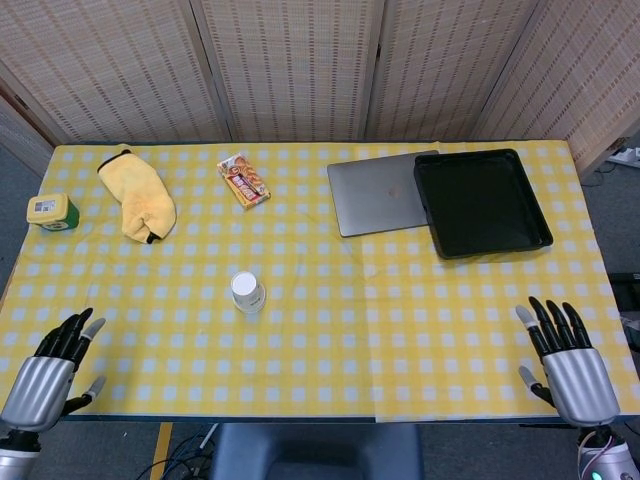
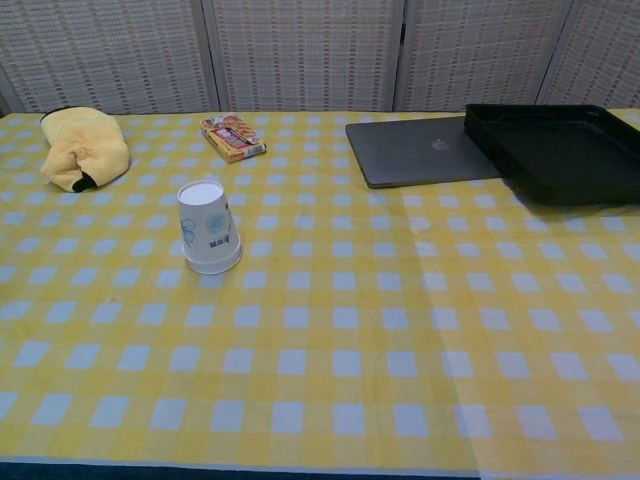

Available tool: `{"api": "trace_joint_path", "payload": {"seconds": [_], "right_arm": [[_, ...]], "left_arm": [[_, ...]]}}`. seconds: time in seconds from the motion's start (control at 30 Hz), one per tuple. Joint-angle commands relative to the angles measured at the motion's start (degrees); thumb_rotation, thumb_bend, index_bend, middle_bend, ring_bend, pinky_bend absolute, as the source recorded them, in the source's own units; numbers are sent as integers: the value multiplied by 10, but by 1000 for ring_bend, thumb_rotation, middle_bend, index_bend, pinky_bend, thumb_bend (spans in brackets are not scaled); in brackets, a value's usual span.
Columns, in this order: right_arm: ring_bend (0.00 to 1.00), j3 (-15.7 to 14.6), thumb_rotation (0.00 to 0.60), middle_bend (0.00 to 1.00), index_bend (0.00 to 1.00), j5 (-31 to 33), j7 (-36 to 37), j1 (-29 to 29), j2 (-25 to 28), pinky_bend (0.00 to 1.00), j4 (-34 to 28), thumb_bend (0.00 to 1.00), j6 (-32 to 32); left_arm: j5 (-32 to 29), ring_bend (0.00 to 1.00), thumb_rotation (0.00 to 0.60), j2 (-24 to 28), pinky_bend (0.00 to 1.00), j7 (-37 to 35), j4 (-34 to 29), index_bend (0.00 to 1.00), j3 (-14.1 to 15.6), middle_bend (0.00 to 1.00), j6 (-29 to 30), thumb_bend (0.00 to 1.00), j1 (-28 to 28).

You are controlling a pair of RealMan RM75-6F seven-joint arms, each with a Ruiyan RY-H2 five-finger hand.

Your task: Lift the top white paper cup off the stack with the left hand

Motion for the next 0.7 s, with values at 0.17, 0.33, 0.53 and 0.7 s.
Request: {"api": "trace_joint_path", "payload": {"seconds": [0.17,0.33,0.53,0.7], "right_arm": [[0,0,600,0,31,3,4,2,3,0,-1,221,-4],[0,-2,600,0,31,-3,13,1,7,0,-1,221,1],[0,-2,600,0,31,-3,21,1,11,0,-2,221,2],[0,-2,600,0,31,-2,29,1,15,0,-2,221,4]], "left_arm": [[-50,0,600,81,182,56,-126,133,-31,0,-128,322,-84],[-124,0,600,101,183,109,-185,147,-65,0,-206,322,-142],[-243,0,600,76,183,184,-199,148,-101,0,-280,322,-217],[-322,0,600,41,183,220,-181,150,-119,0,-316,322,-273]]}}
